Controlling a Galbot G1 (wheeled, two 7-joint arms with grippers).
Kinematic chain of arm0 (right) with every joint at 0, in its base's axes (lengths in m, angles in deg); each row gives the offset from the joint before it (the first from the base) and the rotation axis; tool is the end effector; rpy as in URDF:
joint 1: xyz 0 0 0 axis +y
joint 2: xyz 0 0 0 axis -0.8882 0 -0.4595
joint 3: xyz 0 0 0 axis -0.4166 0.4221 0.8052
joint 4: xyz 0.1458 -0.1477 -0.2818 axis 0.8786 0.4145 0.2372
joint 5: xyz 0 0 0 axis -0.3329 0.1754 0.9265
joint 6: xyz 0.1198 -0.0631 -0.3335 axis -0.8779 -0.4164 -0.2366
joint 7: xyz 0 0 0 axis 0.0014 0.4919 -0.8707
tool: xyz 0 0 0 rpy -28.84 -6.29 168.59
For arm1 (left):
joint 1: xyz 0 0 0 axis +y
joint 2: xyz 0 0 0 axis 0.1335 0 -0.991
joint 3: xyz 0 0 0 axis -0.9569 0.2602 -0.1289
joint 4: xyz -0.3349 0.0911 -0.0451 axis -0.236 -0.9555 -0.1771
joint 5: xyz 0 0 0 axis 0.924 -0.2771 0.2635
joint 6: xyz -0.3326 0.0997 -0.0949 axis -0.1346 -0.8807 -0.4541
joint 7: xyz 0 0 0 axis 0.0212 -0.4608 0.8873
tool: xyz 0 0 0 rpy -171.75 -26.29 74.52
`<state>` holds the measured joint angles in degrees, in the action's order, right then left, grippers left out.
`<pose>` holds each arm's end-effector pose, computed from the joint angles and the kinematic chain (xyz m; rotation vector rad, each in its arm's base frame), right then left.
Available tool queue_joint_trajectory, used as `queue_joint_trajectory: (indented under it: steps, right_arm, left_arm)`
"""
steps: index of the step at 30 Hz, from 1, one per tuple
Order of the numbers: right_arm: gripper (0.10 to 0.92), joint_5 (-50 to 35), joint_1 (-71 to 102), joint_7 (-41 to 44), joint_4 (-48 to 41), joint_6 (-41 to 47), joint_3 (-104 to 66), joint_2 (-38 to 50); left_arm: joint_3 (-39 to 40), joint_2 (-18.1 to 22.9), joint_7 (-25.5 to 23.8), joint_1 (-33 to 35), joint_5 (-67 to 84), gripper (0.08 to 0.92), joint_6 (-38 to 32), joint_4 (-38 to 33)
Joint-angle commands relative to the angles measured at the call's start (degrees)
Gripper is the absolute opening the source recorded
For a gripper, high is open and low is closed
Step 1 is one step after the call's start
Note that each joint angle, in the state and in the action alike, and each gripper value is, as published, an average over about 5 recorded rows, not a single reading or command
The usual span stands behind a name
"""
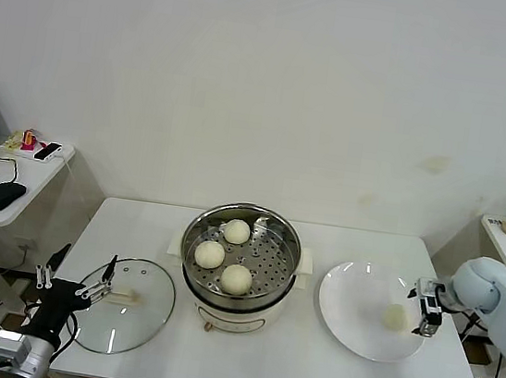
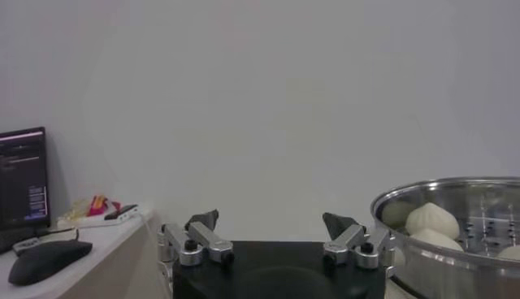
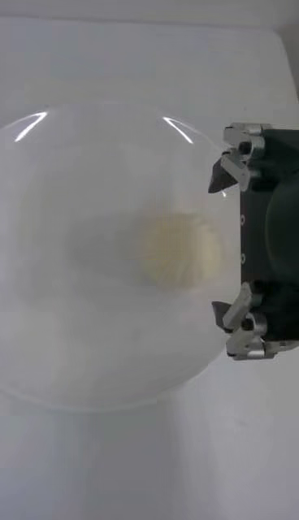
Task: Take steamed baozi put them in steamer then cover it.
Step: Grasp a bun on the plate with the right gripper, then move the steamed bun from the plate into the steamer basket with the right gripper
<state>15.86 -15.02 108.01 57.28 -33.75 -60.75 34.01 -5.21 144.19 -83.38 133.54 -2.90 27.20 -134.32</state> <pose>0.4639 -0.2374 -0.2251 1.0371 -1.4194 1.3686 0.1676 0.1117 -0.2496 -0.0214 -3.0936 -0.2705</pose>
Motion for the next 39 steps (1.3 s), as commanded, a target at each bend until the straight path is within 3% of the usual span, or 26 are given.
queue_joint_trajectory:
  steps: [1,13,21,26,39]
  right_arm:
    - [0.821,0.85,0.34,-0.09,-2.57,0.13,0.35,-3.09]
    - [0.781,1.50,-0.17,0.48,-3.48,0.72,0.82,-4.17]
    - [0.651,1.55,-0.53,1.73,-3.18,0.61,0.72,-3.77]
    - [0.623,0.63,-2.64,2.80,-2.34,0.43,1.49,-2.75]
    - [0.619,-12.90,-29.71,3.46,8.65,4.61,20.52,1.80]
  left_arm:
    - [-0.08,0.00,-0.07,0.00,-0.02,0.823,0.07,-0.06]
    - [-0.05,0.26,-0.04,0.01,-0.12,0.823,0.12,-0.32]
    - [-0.15,0.24,-0.04,0.17,-0.10,0.823,0.17,-0.46]
    - [-0.22,0.19,-0.02,0.18,-0.06,0.823,0.16,-0.56]
    - [-0.09,-0.24,0.00,-0.28,0.17,0.823,0.20,-0.71]
